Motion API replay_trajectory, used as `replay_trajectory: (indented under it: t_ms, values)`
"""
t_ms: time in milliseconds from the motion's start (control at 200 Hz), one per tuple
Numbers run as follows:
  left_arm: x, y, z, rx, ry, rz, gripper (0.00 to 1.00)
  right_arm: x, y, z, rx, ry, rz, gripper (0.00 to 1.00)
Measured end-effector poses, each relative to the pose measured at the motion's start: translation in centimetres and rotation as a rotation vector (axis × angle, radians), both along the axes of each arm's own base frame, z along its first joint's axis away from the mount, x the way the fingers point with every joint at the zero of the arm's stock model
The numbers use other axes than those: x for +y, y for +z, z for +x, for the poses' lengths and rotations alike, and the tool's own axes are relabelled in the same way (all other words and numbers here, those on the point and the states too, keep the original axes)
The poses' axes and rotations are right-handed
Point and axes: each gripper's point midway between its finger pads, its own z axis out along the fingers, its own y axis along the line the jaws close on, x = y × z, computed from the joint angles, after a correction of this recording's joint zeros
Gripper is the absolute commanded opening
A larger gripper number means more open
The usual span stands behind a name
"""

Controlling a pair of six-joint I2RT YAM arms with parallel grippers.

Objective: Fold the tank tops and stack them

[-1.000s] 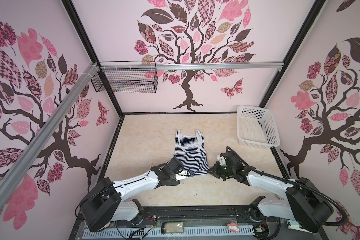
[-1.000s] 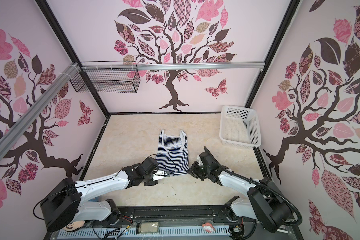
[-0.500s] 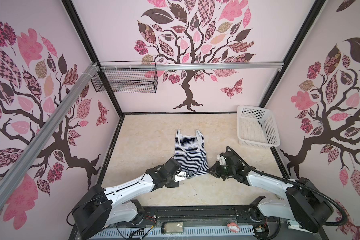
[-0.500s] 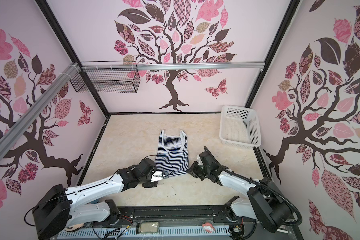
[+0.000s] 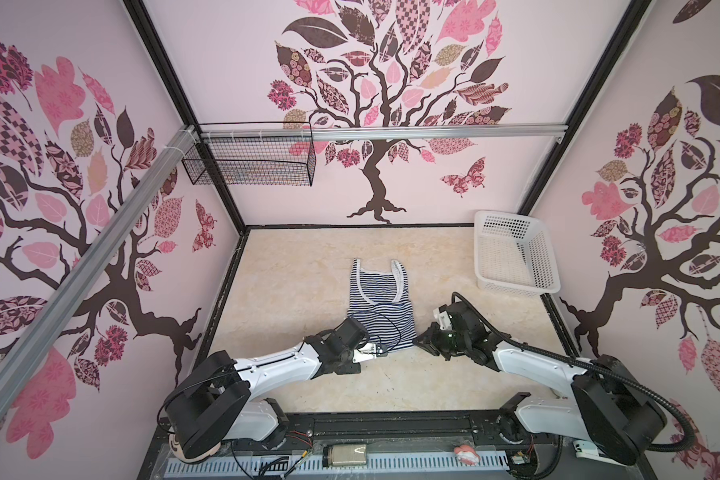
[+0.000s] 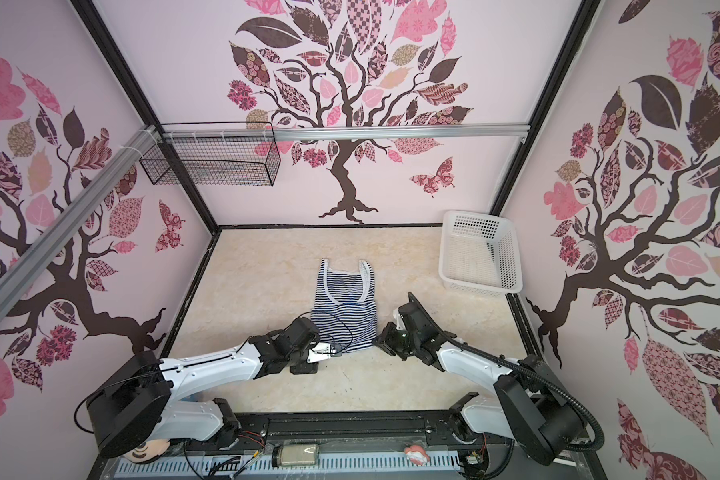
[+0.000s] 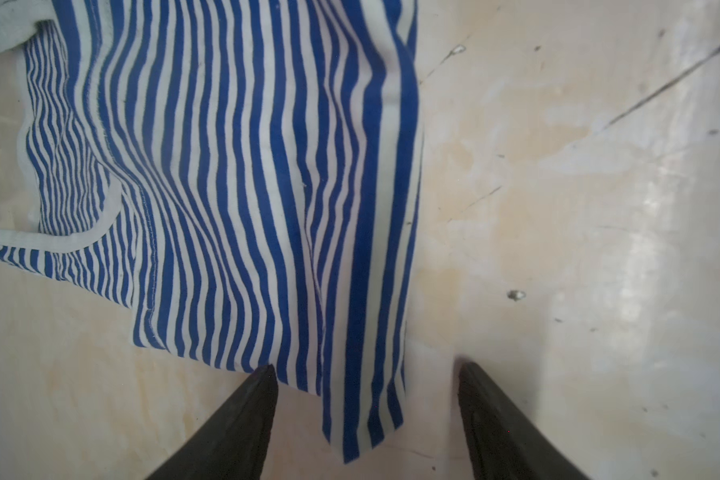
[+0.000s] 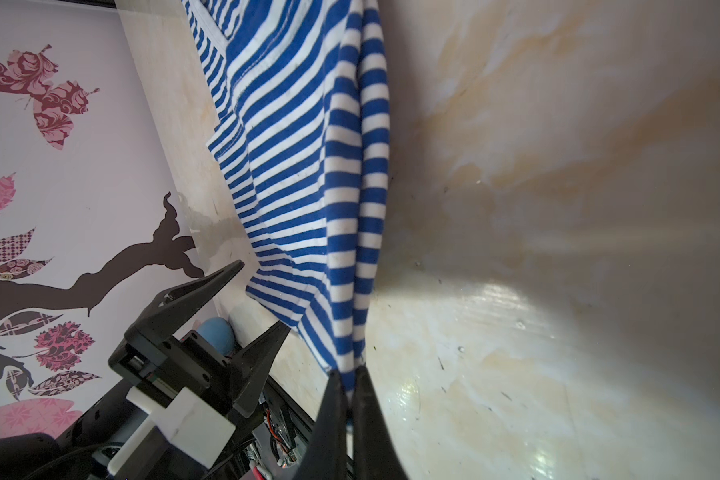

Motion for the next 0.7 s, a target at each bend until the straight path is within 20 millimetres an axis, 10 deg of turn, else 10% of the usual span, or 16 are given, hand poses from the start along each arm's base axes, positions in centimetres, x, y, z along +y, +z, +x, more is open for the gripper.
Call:
replay_trajectory:
  t_ms: [701]
  values:
    - [0.3, -0.2, 0.6, -0.181, -0.010, 0.039, 0.43, -0.2, 0.1, 0.2, 0.010, -0.003, 0.017, 0.04]
